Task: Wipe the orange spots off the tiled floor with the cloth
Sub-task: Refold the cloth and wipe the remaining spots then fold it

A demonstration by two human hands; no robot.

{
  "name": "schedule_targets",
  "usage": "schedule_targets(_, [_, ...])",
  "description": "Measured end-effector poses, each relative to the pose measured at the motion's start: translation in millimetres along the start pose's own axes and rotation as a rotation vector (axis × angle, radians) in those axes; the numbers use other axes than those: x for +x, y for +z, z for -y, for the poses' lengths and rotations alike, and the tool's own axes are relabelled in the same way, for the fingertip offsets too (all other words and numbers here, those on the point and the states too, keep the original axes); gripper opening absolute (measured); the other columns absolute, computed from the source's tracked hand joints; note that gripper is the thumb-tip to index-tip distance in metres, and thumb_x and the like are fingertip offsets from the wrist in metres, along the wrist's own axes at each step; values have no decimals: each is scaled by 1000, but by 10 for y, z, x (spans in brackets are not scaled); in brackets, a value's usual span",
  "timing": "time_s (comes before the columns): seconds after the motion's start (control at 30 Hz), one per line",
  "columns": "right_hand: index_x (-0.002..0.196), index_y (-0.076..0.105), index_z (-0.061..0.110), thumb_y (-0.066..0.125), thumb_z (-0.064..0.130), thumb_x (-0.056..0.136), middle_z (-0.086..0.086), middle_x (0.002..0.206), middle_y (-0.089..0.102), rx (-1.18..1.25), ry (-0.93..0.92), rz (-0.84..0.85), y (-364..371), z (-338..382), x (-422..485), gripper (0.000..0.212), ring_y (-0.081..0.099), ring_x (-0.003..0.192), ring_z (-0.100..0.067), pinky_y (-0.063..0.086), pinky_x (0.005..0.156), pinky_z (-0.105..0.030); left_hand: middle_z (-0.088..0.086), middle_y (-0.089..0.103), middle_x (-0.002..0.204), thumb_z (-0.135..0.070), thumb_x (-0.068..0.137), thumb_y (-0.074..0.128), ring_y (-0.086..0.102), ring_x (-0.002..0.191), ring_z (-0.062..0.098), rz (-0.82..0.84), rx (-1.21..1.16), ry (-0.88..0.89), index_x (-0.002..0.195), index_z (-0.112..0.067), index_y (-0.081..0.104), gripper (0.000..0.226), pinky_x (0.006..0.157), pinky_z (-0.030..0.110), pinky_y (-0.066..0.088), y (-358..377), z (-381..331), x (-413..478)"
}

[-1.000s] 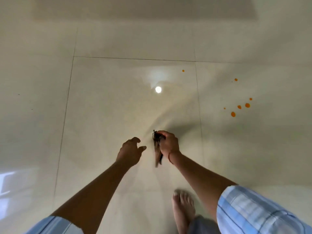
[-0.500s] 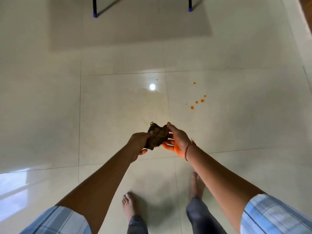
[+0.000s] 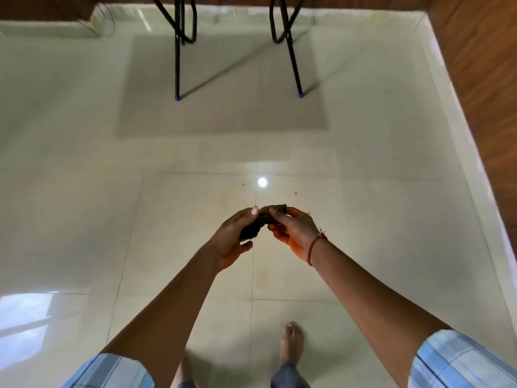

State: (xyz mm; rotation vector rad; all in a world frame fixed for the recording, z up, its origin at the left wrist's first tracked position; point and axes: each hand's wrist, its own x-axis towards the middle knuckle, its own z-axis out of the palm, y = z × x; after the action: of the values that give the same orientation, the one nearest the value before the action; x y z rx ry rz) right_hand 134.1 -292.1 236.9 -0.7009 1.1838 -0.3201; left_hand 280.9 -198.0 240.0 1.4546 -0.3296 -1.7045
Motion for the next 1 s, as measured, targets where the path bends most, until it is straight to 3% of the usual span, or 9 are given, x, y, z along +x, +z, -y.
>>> schedule_targets(0.1, [106,68,8,72,24,88,-4,79,70,-76,-82,23,9,640,-437,24,63,59,-11,51,58,-23,-1,68,116,-50,78,70,55,101,18,26,44,100,122,-30,63,49,81,30,41,201,-490,-348])
schedule_targets(0.27, [106,64,6,74,24,85,-5,75,66,-198,-174,124,114,1461,-1181,29,60,58,-13,48,60,-24,4,70,114,-51,85,63,66,103,16,-196,28,172,122,-17,62,50,76,31,47,482,-1255,-895])
schedule_targets(0.47, [102,64,11,77,21,82,-6,78,69,-321,-317,165,248,1941,-1987,27,62,64,-14,49,62,-26,4,70,115,-54,87,60,66,107,22,-51,-44,253,120,-18,63,50,83,38,52,643,-1814,-1545])
schedule_targets(0.57, [109,63,15,79,21,80,-1,81,72,-499,-406,183,375,2084,-2353,34,64,66,-12,49,65,-27,11,70,113,-39,94,53,67,105,29,-47,-133,281,118,-14,61,36,82,42,52,650,-1968,-1878])
schedule_targets(0.67, [111,61,28,82,26,76,5,84,73,-604,-566,156,530,2191,-2647,40,67,67,-6,51,63,-21,15,70,109,-24,93,52,68,102,28,-35,-186,354,107,-11,68,25,73,37,56,617,-2082,-2165])
schedule_targets(0.73, [106,57,41,84,35,73,12,87,72,-627,-712,114,635,2272,-2816,43,67,78,1,52,65,-13,17,68,112,-20,90,55,66,106,27,3,-149,419,107,-10,71,25,76,34,55,630,-2198,-2350])
schedule_targets(0.8, [108,55,46,81,39,76,13,101,70,-616,-795,113,743,2334,-2923,42,66,94,-2,55,76,-17,19,67,114,-18,87,59,65,108,28,47,-92,463,114,-6,67,31,84,36,54,669,-2316,-2499])
schedule_targets(0.9, [111,55,38,75,31,84,3,113,66,-596,-841,121,951,2380,-3042,35,63,106,-16,59,79,-28,17,69,113,-25,91,61,65,108,27,13,-74,512,117,-2,64,34,91,39,53,722,-2462,-2710])
schedule_targets(1.0, [110,60,28,71,29,88,2,107,68,-601,-919,28,1112,2443,-3131,25,64,99,-16,57,79,-31,7,74,102,-34,92,61,66,103,23,-129,-58,555,107,-11,67,28,84,37,53,759,-2624,-2887])
